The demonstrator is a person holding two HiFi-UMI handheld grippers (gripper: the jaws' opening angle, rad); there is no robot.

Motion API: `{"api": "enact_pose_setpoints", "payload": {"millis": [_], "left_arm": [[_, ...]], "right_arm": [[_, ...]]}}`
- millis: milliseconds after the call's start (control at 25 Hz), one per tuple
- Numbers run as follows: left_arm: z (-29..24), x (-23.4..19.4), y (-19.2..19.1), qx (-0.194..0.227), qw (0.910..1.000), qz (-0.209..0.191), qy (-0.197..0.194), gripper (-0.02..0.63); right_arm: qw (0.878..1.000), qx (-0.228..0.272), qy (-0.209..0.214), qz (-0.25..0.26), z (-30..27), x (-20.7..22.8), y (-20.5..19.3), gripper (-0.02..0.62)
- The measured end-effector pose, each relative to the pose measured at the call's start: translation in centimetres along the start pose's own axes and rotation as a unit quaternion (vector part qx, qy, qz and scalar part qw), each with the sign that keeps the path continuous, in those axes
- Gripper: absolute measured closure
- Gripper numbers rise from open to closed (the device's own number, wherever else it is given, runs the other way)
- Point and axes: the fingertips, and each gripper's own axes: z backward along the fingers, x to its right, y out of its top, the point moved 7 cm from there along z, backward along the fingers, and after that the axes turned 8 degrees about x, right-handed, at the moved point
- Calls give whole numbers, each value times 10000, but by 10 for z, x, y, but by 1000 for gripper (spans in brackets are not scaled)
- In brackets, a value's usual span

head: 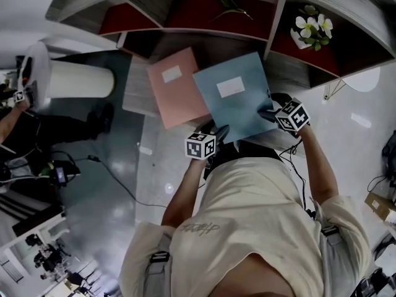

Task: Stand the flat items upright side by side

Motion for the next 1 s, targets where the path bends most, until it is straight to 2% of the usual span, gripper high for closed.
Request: {"api": "enact_pose_setpoints", "payload": {"millis": [320, 520, 720, 800, 880, 1000], "left_arm": [[23, 7, 14, 287, 9988, -364, 143, 368], [24, 11, 18, 368, 9978, -528, 181, 385], [22, 15, 11, 322, 9971, -678, 97, 394], [22, 17, 7, 313, 9956, -880, 78, 390], [22, 19, 5, 368, 9933, -1094, 74, 383], [19, 20, 6, 474, 9908, -1263, 83, 285]], "right_arm": [[9926, 427, -382, 1074, 12, -20, 16, 258], [9719, 629, -791, 2125, 17, -23, 24, 265], [9497, 612, -1073, 2879, 16, -20, 22, 268], [9411, 547, -1207, 3110, 17, -20, 17, 283], [9396, 541, -1255, 3137, 19, -21, 14, 299], [9427, 594, -1259, 3033, 19, -23, 13, 307]]}}
